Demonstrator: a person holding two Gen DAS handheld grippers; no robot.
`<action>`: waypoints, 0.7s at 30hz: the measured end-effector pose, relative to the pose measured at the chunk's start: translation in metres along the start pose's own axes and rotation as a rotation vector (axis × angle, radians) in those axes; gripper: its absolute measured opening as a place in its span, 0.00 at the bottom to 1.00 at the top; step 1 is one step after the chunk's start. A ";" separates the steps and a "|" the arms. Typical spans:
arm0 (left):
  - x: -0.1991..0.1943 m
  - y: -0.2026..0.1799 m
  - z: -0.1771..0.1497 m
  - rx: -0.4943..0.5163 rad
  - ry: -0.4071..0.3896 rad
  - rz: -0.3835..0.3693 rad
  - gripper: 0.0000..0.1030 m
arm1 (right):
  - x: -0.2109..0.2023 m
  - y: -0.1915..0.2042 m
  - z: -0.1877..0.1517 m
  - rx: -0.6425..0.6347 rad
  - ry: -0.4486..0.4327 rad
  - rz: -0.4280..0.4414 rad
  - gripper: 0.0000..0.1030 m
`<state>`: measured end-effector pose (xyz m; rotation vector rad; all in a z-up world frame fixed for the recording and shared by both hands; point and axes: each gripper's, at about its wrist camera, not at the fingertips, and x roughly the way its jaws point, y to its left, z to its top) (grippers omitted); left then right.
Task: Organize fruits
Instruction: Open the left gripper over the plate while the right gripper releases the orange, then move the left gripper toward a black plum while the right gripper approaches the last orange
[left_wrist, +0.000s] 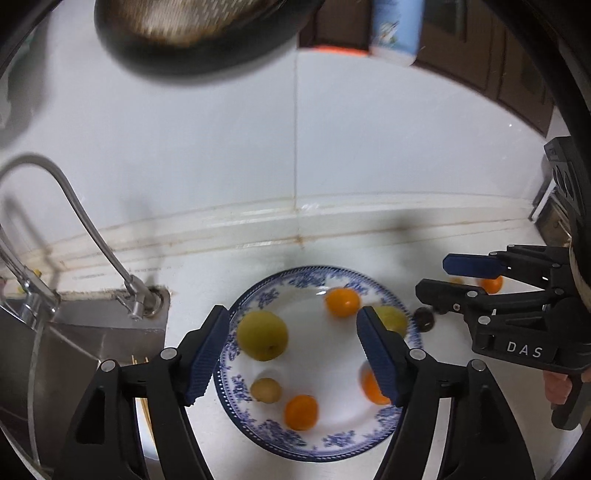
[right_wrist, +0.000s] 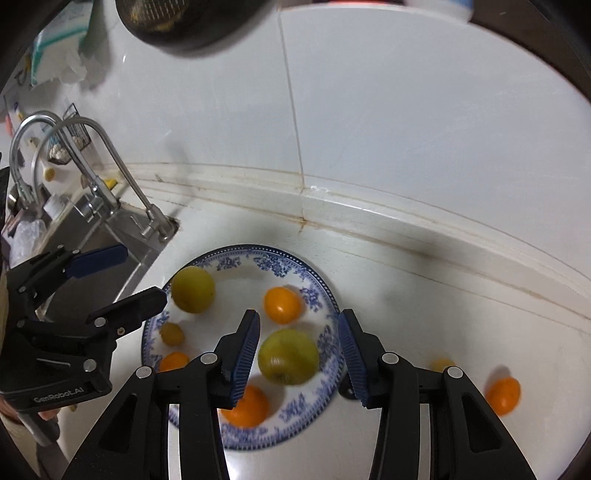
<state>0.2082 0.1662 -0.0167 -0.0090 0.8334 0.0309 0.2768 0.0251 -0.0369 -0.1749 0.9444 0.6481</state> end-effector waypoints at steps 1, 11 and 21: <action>-0.005 -0.005 0.000 0.007 -0.013 -0.007 0.69 | -0.008 -0.002 -0.002 0.003 -0.009 -0.002 0.44; -0.032 -0.060 0.005 0.093 -0.089 -0.034 0.74 | -0.066 -0.034 -0.023 0.061 -0.077 -0.100 0.54; -0.021 -0.115 0.005 0.190 -0.092 -0.074 0.74 | -0.092 -0.089 -0.043 0.134 -0.069 -0.198 0.54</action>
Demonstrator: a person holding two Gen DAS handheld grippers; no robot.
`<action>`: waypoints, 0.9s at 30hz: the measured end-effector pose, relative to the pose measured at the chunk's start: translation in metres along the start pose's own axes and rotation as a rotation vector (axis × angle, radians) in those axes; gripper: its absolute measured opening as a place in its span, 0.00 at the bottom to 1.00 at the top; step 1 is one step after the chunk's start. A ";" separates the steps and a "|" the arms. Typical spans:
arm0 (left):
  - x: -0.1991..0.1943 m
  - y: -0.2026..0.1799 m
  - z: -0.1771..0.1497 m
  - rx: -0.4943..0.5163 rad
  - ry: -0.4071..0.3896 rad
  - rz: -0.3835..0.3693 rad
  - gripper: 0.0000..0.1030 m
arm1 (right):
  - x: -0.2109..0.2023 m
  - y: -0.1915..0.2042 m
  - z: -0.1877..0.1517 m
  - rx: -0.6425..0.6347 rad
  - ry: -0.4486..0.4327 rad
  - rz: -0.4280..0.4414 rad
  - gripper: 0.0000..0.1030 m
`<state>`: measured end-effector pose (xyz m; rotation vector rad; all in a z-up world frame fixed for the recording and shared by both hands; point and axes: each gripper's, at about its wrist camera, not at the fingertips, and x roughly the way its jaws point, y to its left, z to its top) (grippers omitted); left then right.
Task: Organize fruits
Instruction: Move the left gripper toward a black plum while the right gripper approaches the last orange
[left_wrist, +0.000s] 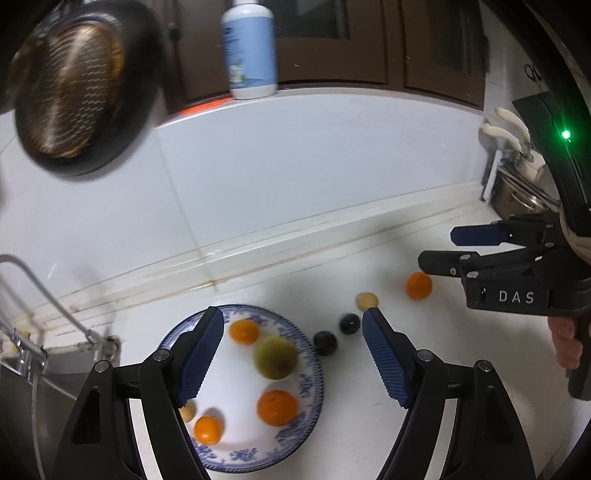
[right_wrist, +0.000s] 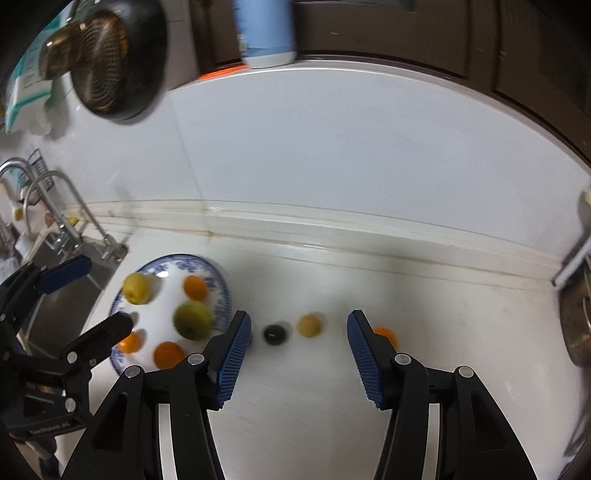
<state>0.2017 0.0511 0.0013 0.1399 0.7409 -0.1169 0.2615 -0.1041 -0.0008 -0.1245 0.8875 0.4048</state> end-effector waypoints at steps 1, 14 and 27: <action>0.003 -0.004 0.000 0.010 0.003 -0.004 0.74 | 0.000 -0.005 -0.001 0.003 0.005 -0.010 0.54; 0.076 -0.029 0.022 0.067 0.223 -0.106 0.74 | 0.050 -0.056 -0.006 0.079 0.215 -0.053 0.54; 0.146 -0.045 0.026 0.149 0.474 -0.168 0.64 | 0.104 -0.082 -0.006 0.179 0.415 -0.046 0.54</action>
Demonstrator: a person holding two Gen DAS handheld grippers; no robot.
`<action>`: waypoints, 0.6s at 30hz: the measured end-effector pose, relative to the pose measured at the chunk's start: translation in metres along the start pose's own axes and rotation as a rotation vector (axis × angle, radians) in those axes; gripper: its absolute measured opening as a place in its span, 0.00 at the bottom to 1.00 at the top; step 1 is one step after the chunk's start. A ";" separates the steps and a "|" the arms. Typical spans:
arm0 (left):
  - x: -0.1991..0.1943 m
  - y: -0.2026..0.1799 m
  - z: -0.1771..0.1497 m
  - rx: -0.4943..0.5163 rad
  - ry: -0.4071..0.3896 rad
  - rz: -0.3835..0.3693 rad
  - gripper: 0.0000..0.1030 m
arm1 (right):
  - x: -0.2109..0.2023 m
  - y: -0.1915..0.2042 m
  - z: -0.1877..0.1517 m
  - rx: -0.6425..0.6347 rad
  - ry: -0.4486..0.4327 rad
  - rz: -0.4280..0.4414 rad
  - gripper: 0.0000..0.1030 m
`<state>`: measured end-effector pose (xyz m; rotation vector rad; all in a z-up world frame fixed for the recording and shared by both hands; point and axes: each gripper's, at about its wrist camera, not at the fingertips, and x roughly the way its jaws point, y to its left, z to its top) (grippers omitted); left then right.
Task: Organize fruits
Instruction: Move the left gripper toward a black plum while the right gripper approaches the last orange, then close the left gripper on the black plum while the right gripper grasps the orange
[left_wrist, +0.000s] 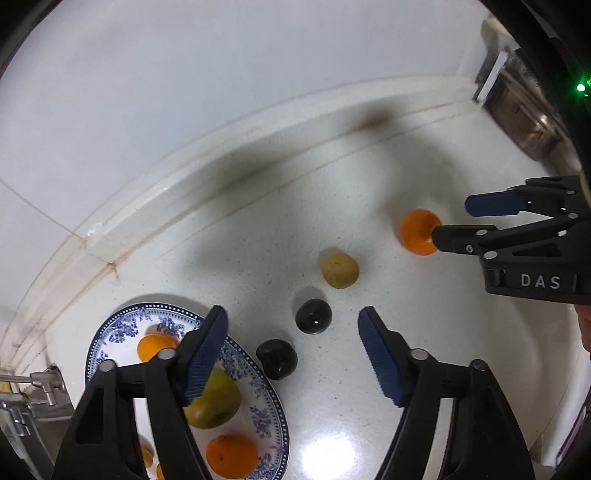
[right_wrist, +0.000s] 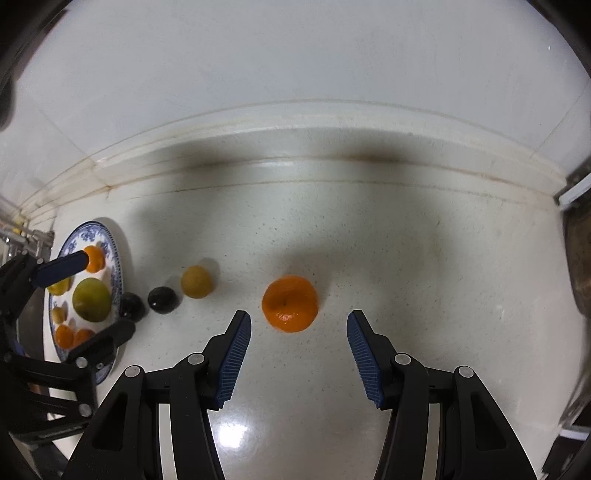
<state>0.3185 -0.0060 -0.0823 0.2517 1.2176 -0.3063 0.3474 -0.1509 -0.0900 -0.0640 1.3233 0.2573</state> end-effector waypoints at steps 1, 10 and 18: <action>0.003 0.001 0.001 -0.003 0.010 -0.004 0.63 | 0.003 -0.001 0.001 0.006 0.010 -0.004 0.54; 0.020 -0.005 0.007 0.022 0.081 -0.017 0.53 | 0.018 -0.005 0.008 0.047 0.050 -0.001 0.54; 0.037 -0.015 0.013 0.042 0.122 -0.034 0.38 | 0.018 0.000 0.013 0.040 0.074 0.026 0.54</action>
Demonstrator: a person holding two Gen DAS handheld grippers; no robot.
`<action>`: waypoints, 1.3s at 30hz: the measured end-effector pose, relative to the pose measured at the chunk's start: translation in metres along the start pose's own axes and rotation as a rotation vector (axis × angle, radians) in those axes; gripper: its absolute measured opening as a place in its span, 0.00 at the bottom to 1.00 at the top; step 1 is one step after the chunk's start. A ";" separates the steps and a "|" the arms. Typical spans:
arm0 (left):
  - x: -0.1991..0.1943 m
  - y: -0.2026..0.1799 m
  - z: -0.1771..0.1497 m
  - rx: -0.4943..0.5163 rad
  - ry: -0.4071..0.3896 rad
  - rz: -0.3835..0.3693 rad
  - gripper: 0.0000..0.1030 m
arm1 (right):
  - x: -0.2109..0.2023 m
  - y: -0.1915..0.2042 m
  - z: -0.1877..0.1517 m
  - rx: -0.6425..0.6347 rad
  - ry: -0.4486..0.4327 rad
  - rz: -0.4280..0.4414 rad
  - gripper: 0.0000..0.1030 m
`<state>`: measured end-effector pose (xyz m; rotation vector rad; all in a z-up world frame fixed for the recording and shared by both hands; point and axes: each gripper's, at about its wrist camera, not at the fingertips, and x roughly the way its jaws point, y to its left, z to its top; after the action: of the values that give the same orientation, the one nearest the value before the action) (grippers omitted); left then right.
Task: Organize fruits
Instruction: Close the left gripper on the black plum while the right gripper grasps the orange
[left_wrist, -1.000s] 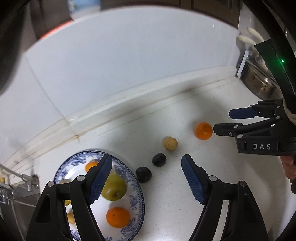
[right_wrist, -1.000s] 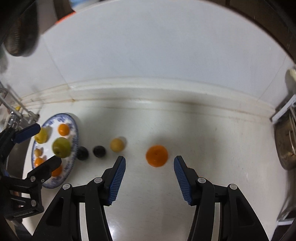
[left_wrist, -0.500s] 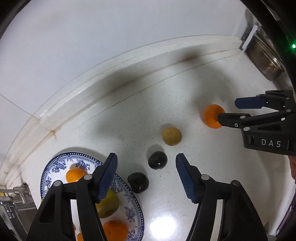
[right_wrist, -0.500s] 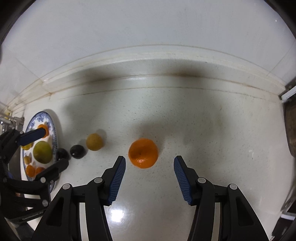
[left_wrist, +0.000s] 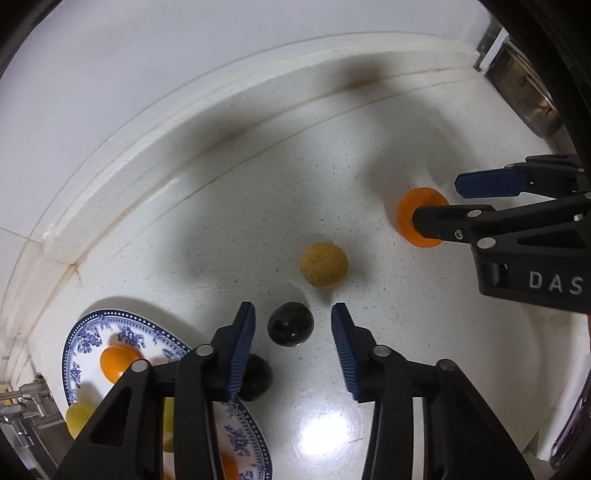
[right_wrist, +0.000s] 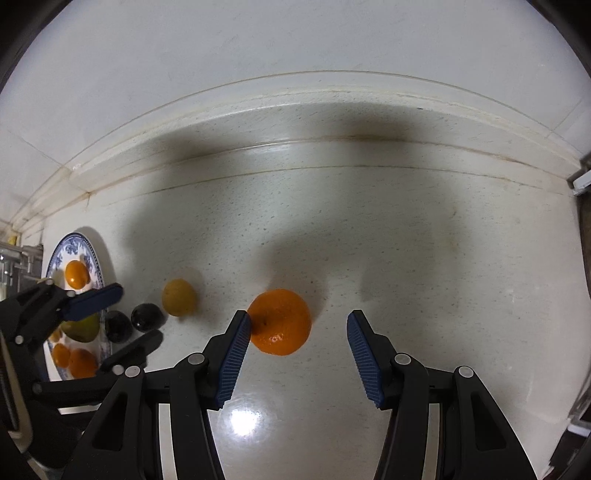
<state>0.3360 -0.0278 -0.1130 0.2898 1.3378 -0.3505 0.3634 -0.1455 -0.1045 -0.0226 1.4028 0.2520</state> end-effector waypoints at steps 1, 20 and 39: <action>0.001 0.000 0.000 0.000 0.003 -0.001 0.37 | 0.000 0.001 0.000 -0.001 0.001 0.001 0.54; 0.002 0.005 0.004 -0.033 -0.004 -0.004 0.26 | 0.029 0.009 0.006 0.013 0.076 0.118 0.37; -0.042 0.012 -0.024 -0.118 -0.144 -0.040 0.26 | -0.003 0.018 -0.019 -0.036 -0.028 0.028 0.37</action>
<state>0.3116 -0.0036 -0.0772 0.1366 1.2189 -0.3185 0.3415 -0.1314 -0.1022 -0.0288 1.3717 0.2997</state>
